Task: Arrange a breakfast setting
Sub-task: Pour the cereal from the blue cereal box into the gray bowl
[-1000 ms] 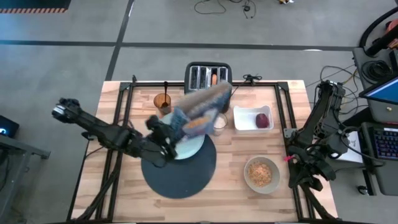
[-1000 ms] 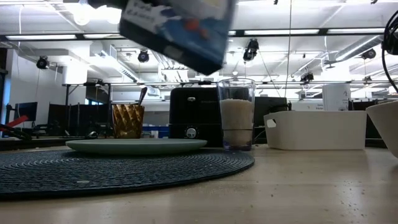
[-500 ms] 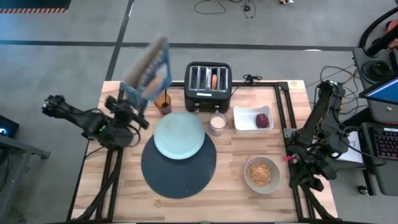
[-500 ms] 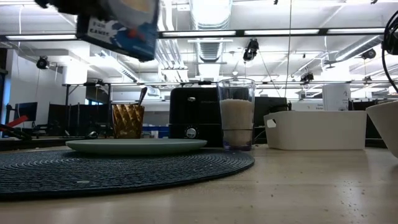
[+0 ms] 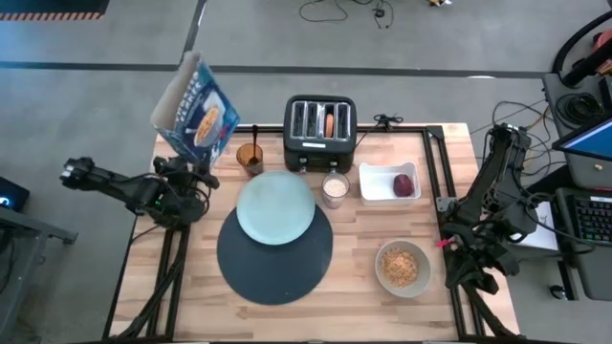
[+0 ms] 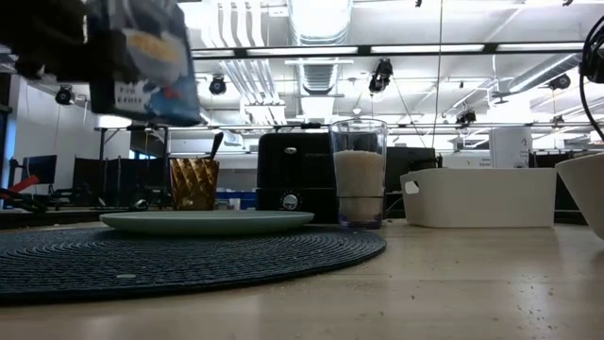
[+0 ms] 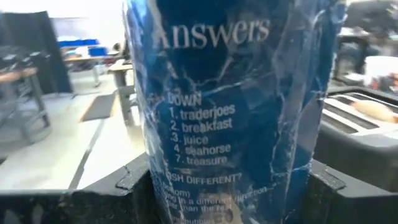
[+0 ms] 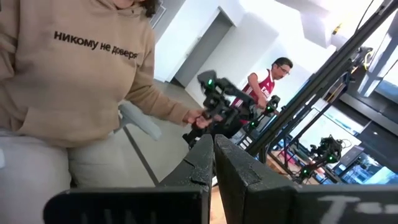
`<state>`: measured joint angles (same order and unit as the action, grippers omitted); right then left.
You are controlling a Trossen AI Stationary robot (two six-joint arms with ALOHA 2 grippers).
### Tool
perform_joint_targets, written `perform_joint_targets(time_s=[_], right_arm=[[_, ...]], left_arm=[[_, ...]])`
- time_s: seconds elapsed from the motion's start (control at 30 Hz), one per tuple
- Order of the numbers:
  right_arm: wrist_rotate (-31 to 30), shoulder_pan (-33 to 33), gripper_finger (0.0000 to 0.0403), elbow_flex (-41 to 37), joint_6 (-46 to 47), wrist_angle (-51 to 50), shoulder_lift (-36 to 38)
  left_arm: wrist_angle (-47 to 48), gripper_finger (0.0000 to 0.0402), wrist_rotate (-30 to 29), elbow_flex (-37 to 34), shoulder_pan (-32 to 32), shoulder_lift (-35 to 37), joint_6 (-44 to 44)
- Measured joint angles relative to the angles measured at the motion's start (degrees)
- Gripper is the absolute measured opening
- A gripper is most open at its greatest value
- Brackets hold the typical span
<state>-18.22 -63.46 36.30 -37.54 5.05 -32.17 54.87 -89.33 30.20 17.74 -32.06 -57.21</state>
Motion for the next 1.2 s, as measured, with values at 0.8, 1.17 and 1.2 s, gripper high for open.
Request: perform_joint_targets(time_s=[0.8, 1.17, 1.2], right_arm=[[-3.39, 0.02, 0.0009, 0.00, 0.15, 1.20, -1.79], [-3.45, 0.02, 0.0009, 0.00, 0.00, 1.44, -1.79], [-3.44, 0.02, 0.0009, 0.00, 0.00, 1.57, -1.79]], left_arm=[[-11.89, 0.0233, 9.11, -15.87, -16.81, -6.83, -14.50], [-30.67, 0.0233, 14.25, -21.36, -16.84, -15.01, -5.58], [-30.53, 0.0233, 14.43, -21.39, -16.89, -15.84, -7.38]])
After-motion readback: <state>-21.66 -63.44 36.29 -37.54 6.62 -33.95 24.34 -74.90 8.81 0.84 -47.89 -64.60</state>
